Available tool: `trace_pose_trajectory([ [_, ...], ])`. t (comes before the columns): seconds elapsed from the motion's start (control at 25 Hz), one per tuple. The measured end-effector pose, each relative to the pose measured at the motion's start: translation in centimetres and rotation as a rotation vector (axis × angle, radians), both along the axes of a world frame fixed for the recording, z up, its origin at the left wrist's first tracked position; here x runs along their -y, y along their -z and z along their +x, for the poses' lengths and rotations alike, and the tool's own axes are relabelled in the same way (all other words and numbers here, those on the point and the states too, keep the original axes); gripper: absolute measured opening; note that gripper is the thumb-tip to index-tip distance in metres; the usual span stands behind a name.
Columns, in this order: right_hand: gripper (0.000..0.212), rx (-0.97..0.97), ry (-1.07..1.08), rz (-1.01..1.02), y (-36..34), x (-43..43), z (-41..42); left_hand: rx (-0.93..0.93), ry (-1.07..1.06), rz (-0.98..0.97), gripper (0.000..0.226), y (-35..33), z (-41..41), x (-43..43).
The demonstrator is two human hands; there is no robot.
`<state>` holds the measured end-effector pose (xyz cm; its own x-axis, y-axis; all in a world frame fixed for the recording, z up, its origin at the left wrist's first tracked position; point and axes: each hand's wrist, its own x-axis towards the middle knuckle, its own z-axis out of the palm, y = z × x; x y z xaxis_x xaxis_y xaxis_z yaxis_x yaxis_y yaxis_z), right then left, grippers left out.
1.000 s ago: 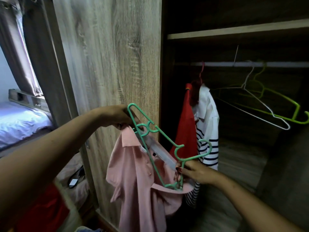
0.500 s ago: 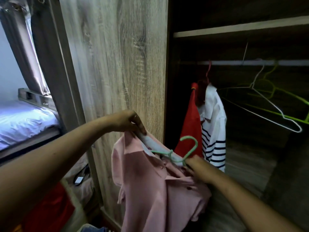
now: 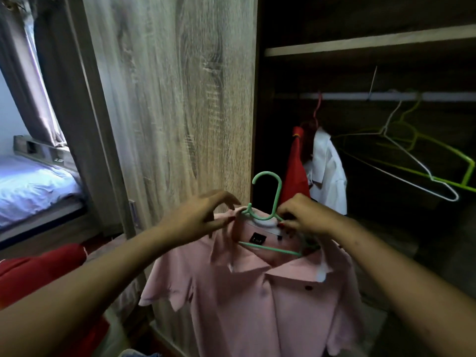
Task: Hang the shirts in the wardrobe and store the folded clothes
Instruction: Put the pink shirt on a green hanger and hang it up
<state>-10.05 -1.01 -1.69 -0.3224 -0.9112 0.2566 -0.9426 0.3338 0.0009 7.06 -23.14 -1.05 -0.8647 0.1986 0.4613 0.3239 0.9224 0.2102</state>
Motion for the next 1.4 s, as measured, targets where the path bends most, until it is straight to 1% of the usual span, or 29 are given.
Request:
trace_pose_trajectory([
  [0.04,0.02,-0.002,-0.019,0.006,-0.4,-0.1,0.2,-0.134,-0.061,-0.082,0.03,0.4,-0.2,0.4],
  [0.08,0.02,0.002,-0.036,0.003,-0.9,-0.3,0.2,-0.189,-0.099,-0.153,0.037,0.7,-0.5,0.8],
  [0.12,0.02,0.014,-0.052,-0.01,-1.4,-0.4,0.2,-0.162,-0.104,-0.198,0.05,1.0,-0.9,1.3],
  [0.16,0.018,0.037,-0.072,-0.025,-2.0,-0.6,0.2,-0.086,-0.091,-0.2,0.061,1.3,-1.2,1.7],
  [0.2,0.014,0.06,-0.085,-0.046,-2.6,-0.8,0.5,-0.018,-0.071,-0.16,0.067,1.6,-1.5,2.0],
  [0.24,0.01,0.07,-0.098,-0.093,-2.8,-1.1,0.8,-0.009,-0.055,-0.101,0.067,2.0,-1.6,2.0],
  [0.28,0.011,0.054,-0.092,-0.168,-2.7,-1.4,1.0,-0.055,-0.048,-0.038,0.062,2.2,-1.8,2.1],
  [0.32,0.016,0.021,-0.057,-0.258,-2.3,-1.7,1.1,-0.122,-0.055,0.02,0.054,2.3,-1.9,2.0],
  [0.4,0.037,-0.078,0.154,-0.361,-0.8,-2.8,0.7,-0.25,-0.101,0.078,0.041,2.6,-1.8,2.1],
  [0.44,0.046,-0.096,0.314,-0.318,0.2,-3.4,0.6,-0.298,-0.125,0.082,0.039,2.7,-1.6,2.3],
  [0.48,0.051,-0.056,0.446,-0.241,1.1,-3.9,0.4,-0.34,-0.143,0.09,0.038,2.8,-1.4,2.5],
  [0.52,0.05,0.017,0.525,-0.189,1.9,-4.3,0.1,-0.376,-0.159,0.098,0.037,2.8,-1.2,2.8],
  [0.56,0.042,0.092,0.553,-0.203,2.2,-4.3,0.0,-0.389,-0.169,0.101,0.037,2.7,-0.8,2.9],
  [0.64,0.021,0.259,0.508,-0.44,1.4,-4.0,0.6,-0.349,-0.169,0.069,0.035,2.9,-0.1,2.7],
  [0.68,0.015,0.337,0.469,-0.587,0.5,-3.6,1.2,-0.318,-0.164,-0.011,0.036,3.2,0.1,2.5],
  [0.76,0.011,0.453,0.37,-0.816,-1.9,-2.9,3.2,-0.228,-0.183,-0.238,0.052,4.2,0.3,2.3],
  [0.8,0.01,0.474,0.318,-0.869,-2.6,-2.7,4.1,-0.214,-0.204,-0.302,0.059,4.6,0.3,2.5],
  [0.84,0.011,0.47,0.283,-0.872,-2.9,-2.7,4.6,-0.233,-0.233,-0.297,0.06,4.8,0.3,3.0],
  [0.88,0.012,0.453,0.265,-0.817,-3.0,-2.7,5.1,-0.271,-0.255,-0.228,0.054,4.6,0.6,3.4],
  [0.96,0.013,0.484,0.257,-0.586,-2.0,-3.0,5.3,-0.371,-0.267,-0.012,0.038,3.9,1.1,4.3],
  [1.0,0.014,0.499,0.259,-0.511,-1.4,-3.0,5.2,-0.412,-0.256,0.056,0.035,3.7,1.4,4.5],
  [1.04,0.014,0.482,0.262,-0.505,-1.0,-3.0,4.7,-0.432,-0.246,0.087,0.034,3.4,1.7,4.4],
  [1.08,0.012,0.404,0.261,-0.543,-0.8,-2.9,4.1,-0.448,-0.237,0.096,0.034,3.2,1.9,4.3],
  [1.12,0.009,0.273,0.245,-0.561,-0.7,-2.8,3.4,-0.461,-0.234,0.092,0.035,2.8,2.0,4.1],
  [1.2,0.026,0.039,0.221,-0.461,-0.8,-2.4,2.4,-0.479,-0.234,0.095,0.036,2.0,2.1,4.0],
  [1.28,0.037,-0.079,0.234,-0.375,-1.0,-2.3,1.8,-0.483,-0.223,0.129,0.032,1.1,2.1,4.2],
  [1.32,0.035,-0.162,0.237,-0.38,-1.4,-2.1,1.8,-0.485,-0.21,0.133,0.031,0.8,2.2,4.2],
  [1.36,0.028,-0.247,0.211,-0.391,-1.8,-2.1,1.7,-0.481,-0.193,0.125,0.032,0.6,2.4,4.0],
  [1.4,0.017,-0.267,0.144,-0.375,-2.3,-2.2,1.6,-0.472,-0.176,0.117,0.033,0.4,2.5,4.0],
])
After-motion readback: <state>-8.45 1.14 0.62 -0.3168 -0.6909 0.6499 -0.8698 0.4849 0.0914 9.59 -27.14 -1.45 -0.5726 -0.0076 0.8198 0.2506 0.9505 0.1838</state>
